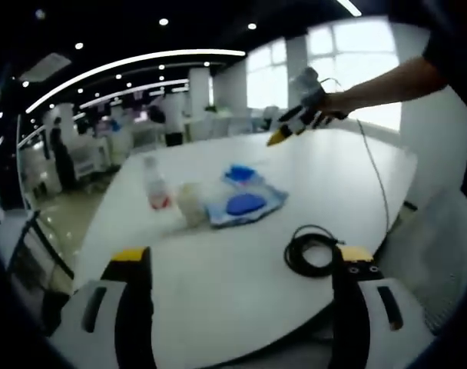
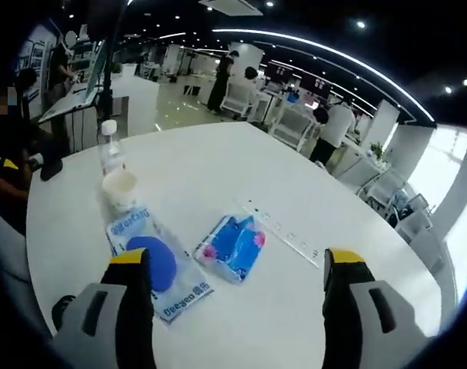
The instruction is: Arrange the tabletop items into an orderly group along one side of the table until the central work area is clear of visible clutter.
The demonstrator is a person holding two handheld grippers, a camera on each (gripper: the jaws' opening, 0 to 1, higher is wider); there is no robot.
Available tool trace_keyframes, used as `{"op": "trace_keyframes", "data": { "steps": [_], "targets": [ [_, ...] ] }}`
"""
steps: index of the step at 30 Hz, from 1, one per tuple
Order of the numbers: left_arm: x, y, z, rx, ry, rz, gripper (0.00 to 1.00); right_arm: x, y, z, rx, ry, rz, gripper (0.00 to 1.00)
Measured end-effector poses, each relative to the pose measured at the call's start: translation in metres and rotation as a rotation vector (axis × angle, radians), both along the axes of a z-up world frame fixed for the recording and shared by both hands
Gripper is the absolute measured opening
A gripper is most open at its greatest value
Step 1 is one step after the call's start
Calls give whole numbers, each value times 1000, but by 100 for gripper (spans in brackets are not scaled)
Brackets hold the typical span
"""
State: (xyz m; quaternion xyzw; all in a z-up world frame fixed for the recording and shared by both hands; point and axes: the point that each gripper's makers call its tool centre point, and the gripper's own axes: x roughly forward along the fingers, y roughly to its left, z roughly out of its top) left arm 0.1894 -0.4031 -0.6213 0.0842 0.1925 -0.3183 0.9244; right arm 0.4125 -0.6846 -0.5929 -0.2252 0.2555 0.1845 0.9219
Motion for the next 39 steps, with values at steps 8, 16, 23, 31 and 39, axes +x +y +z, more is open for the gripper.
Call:
{"op": "trace_keyframes", "data": {
  "steps": [8,16,23,31,39],
  "targets": [
    [0,2,-3,14,9,2,94,12,2,-11,30,15,-47,88],
    [2,6,-5,14,20,28,93,26,0,-25,45,29,-87,85],
    [2,7,-6,17,28,33,93,38,3,-42,43,51,-92,84],
    [4,8,-7,25,37,39,90,53,2,-63,49,83,-113,81],
    [5,10,-12,44,61,50,90,66,2,-73,87,89,-134,79]
  ]
}}
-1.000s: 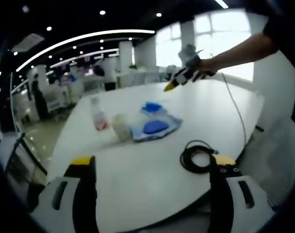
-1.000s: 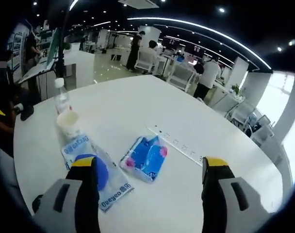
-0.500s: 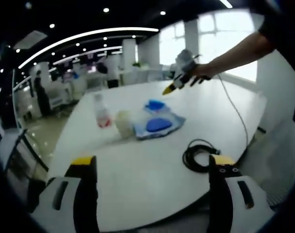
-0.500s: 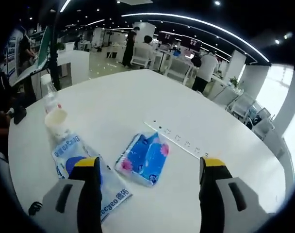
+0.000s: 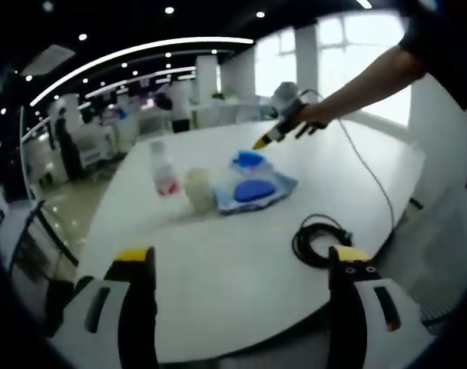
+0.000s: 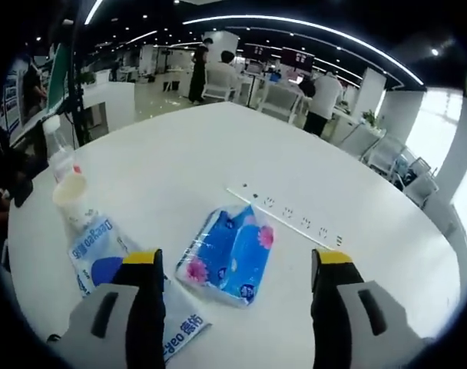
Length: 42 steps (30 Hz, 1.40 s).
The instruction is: Arrange the tabletop items into an orderly group along one side of the table until the central work area is clear of visible clutter.
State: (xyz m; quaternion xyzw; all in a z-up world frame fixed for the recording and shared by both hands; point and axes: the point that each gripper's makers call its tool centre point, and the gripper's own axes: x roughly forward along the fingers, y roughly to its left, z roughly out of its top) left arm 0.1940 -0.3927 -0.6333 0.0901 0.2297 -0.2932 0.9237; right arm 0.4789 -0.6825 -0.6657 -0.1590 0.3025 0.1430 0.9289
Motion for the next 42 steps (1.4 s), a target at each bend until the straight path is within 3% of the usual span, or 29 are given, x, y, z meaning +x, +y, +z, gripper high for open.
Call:
{"op": "trace_keyframes", "data": {
  "steps": [10,26,42],
  "targets": [
    [-1,0,-3,9,12,9,89,9,-3,-19,20,20,-21,76],
    [0,1,-9,16,36,28,86,42,-16,-41,108,6,-119,53],
    [-2,6,-11,19,53,36,84,62,-14,-86,154,92,-154,32]
  ]
}}
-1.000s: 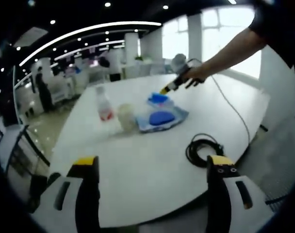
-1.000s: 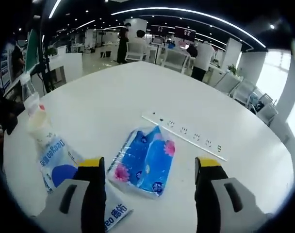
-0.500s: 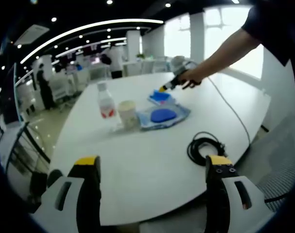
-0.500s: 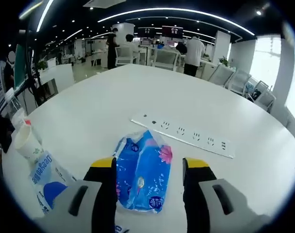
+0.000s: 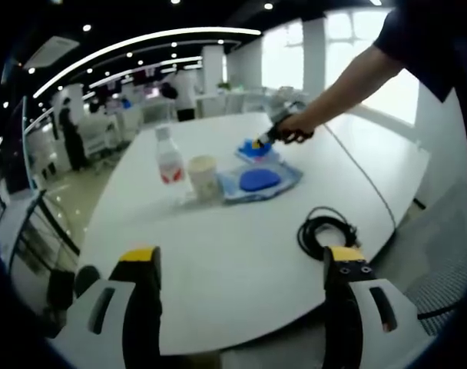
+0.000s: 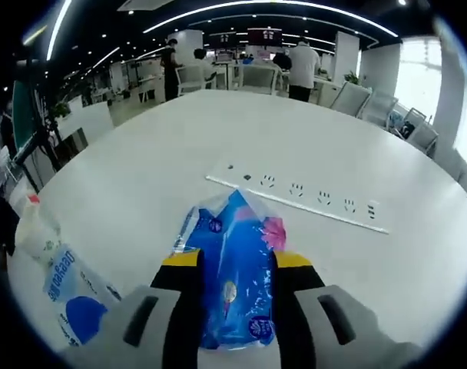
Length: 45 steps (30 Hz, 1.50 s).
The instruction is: Arrange the tabletop items into an orderly group along one side of the table until the central work area is clear of visible clutter.
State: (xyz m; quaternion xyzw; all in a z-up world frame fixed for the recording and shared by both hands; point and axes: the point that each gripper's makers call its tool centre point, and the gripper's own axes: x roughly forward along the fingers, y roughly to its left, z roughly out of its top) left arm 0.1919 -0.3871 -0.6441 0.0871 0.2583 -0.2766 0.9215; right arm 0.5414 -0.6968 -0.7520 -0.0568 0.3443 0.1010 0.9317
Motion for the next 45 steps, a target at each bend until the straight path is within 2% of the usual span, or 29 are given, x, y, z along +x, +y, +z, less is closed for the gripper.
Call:
{"op": "trace_keyframes", "data": {
  "steps": [3,6,16,18,21,23,25,30,31,32,33,35,36,40,45],
  "targets": [
    [-1,0,0,7,3,-7,84,-7,5,-4,6,22,1,29],
    [-2,1,1,9,-1,-10,83,-9,5,-7,52,45,-37,28],
    [-3,1,1,16,5,-20,82,-4,2,-11,31,55,-45,23],
    [-3,2,1,15,6,-17,81,-5,1,-10,3,46,-31,19],
    [-2,2,1,15,8,-17,81,-3,1,-10,2,46,-24,13],
    [-2,2,1,15,7,-17,80,-4,4,-9,-21,44,7,4],
    [-1,2,1,15,6,-15,80,-3,6,-9,-37,40,37,0],
    [0,2,3,13,-1,-12,80,-11,6,-7,13,82,22,0],
    [1,1,3,12,-3,-13,80,-15,10,-7,88,107,2,0],
    [1,1,3,11,-5,-14,80,-17,15,-5,135,112,0,0],
    [1,0,3,10,-5,-15,80,-16,13,-3,139,103,-6,0],
    [1,-1,4,9,-10,-21,80,-12,-1,2,105,88,3,0],
    [1,-1,4,8,-11,-22,80,-14,4,6,95,80,12,0],
    [1,-4,6,1,-19,-29,80,-12,-1,25,97,37,1,0],
    [0,-4,6,0,-24,-35,80,-12,-6,37,88,10,14,0]
  ]
}}
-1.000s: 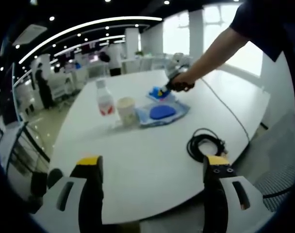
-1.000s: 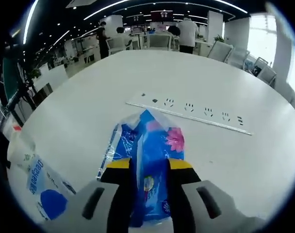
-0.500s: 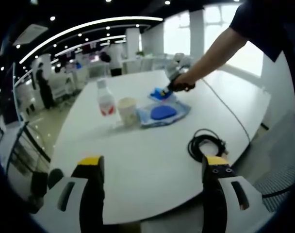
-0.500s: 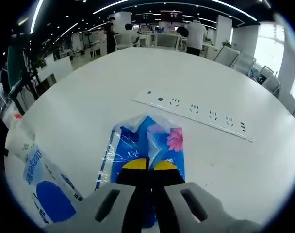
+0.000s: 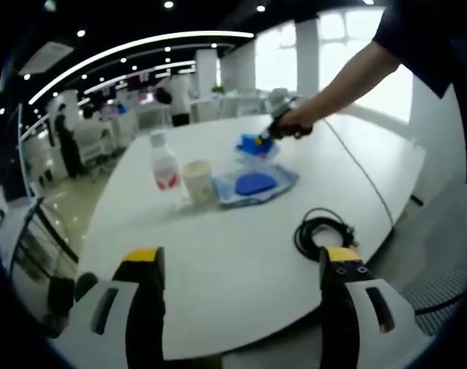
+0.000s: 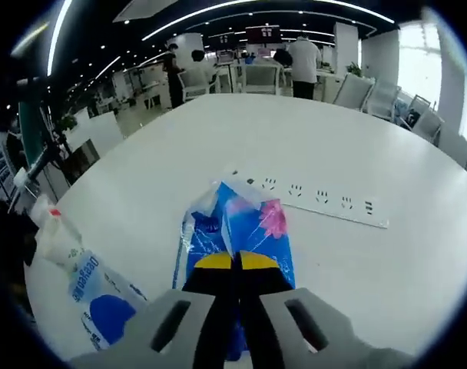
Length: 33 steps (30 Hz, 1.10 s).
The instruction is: Arrange the tabletop items into an orderly group along one side of the table until the central work area is clear of visible clutter.
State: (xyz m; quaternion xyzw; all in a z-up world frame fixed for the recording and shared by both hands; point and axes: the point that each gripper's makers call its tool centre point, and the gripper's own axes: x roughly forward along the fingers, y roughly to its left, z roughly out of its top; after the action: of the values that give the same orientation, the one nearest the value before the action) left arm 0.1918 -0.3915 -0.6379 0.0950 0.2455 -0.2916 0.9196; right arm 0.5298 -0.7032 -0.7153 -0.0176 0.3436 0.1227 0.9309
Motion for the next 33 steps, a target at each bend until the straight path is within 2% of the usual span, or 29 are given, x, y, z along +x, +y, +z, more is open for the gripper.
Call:
{"op": "trace_keyframes", "data": {
  "steps": [4,6,11,15,17,20,21,29,33],
  "targets": [
    [0,0,2,-6,-10,1,80,-16,6,20,7,-10,1,0],
    [0,0,2,-7,-15,-3,80,-17,6,24,15,-19,3,0],
    [-1,-1,4,-7,-33,-12,80,-28,14,65,44,-79,0,0],
    [-2,-2,5,-8,-40,-20,80,-38,15,82,46,-99,15,0],
    [-2,-3,9,-21,-56,-24,80,-52,15,91,38,-111,32,0],
    [-2,-4,10,-32,-61,-25,80,-61,13,99,27,-120,42,0],
    [-2,-4,11,-32,-63,-26,80,-75,19,110,24,-128,45,0],
    [-3,-7,11,-34,-57,-46,80,-92,11,123,1,-161,83,0],
    [-3,-8,10,-36,-53,-51,80,-113,13,127,-15,-158,113,0]
  ]
}}
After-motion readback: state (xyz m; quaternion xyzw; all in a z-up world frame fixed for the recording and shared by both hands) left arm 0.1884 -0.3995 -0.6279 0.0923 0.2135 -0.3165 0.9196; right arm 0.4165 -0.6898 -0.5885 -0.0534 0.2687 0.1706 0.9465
